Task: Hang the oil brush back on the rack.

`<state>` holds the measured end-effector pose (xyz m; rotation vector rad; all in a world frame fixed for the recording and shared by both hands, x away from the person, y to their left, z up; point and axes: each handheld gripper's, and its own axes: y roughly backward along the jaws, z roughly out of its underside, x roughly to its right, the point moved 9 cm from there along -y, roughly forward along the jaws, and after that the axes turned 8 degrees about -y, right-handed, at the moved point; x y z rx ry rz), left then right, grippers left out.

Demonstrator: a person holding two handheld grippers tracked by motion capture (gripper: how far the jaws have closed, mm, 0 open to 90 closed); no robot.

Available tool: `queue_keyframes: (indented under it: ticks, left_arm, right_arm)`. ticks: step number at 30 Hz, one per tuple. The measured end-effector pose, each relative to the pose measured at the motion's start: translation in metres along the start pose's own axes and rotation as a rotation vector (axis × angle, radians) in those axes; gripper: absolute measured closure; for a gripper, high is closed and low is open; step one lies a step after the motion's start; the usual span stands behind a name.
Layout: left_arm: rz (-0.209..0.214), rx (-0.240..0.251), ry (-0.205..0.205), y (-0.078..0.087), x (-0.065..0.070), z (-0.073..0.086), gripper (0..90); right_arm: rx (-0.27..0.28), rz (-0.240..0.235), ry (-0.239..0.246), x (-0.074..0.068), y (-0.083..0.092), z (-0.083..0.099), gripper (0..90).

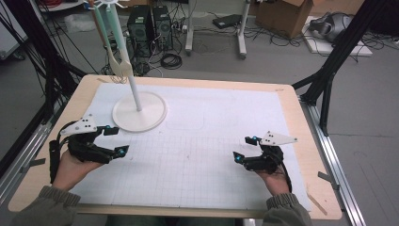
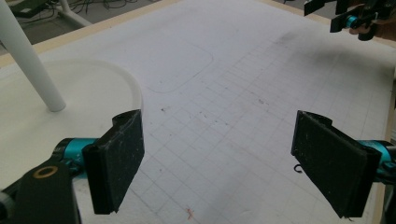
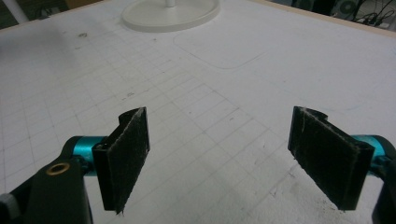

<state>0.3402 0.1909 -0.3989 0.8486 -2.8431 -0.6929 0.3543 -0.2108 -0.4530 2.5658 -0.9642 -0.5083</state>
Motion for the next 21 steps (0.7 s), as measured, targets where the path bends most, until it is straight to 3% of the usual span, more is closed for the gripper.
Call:
queue_keyframes:
  ticks: [21]
  left_arm:
    - [-0.009, -0.014, 0.013, -0.007, 0.003, 0.024, 15.2]
  right_arm:
    - [-0.018, -0.009, 0.000, -0.002, -0.002, 0.004, 19.7]
